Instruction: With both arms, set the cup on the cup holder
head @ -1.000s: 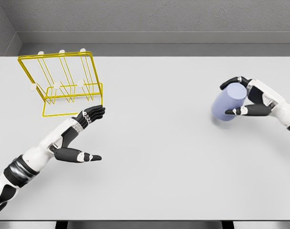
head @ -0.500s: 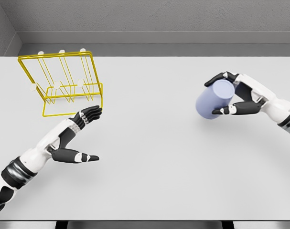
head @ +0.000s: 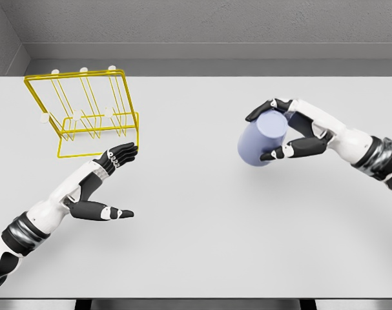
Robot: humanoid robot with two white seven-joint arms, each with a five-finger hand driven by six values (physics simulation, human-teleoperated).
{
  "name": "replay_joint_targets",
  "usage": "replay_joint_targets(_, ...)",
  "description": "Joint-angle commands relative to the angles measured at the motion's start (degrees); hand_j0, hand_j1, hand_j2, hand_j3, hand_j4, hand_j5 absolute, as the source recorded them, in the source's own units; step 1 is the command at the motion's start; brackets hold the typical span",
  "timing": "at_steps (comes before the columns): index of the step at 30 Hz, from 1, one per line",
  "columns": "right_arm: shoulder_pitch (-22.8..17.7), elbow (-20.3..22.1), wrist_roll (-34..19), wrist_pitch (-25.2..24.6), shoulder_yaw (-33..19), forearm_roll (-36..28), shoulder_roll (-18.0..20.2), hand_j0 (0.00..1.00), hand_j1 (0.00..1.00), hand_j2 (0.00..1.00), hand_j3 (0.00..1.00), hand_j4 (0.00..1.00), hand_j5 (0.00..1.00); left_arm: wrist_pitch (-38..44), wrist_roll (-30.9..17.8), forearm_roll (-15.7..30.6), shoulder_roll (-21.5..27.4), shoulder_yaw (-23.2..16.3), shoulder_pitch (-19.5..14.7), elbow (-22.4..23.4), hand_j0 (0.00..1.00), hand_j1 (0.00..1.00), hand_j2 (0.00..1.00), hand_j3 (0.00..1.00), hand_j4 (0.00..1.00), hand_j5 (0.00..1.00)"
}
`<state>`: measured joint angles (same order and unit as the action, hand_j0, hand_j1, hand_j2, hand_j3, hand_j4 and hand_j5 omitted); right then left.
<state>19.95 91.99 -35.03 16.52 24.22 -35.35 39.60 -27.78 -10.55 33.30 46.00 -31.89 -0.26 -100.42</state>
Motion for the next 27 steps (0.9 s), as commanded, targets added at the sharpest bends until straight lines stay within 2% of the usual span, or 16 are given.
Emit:
replay_joint_targets(1, 0.26, 0.30, 0.03, -0.08, 1.97, -0.24, -1.36, 0.54, 0.54, 0.54, 0.54, 0.54, 0.54, 0.01, 0.00, 0.19, 0.05, -0.01, 0.09, -0.04, 1.00, 1.00, 1.00, 1.00, 1.00, 1.00)
replay_joint_targets(6, 0.97, 0.74, 0.03, 0.00, 3.03, -0.24, -2.07, 0.53, 0.53, 0.53, 0.53, 0.53, 0.53, 0.01, 0.00, 0.19, 0.05, -0.01, 0.18, -0.04, 1.00, 1.00, 1.00, 1.00, 1.00, 1.00)
replay_joint_targets(25, 2.99, 0.30, 0.03, -0.08, 9.70, 1.08, -8.57, 0.52, 0.52, 0.52, 0.52, 0.52, 0.52, 0.01, 0.00, 0.19, -0.04, -0.01, 0.88, -0.04, 1.00, 1.00, 1.00, 1.00, 1.00, 1.00)
replay_joint_targets(27, 3.60, 0.04, 0.03, -0.08, 10.76, 3.10, -9.80, 0.52, 0.52, 0.52, 0.52, 0.52, 0.52, 0.01, 0.00, 0.19, -0.13, -0.01, 0.88, -0.04, 1.00, 1.00, 1.00, 1.00, 1.00, 1.00)
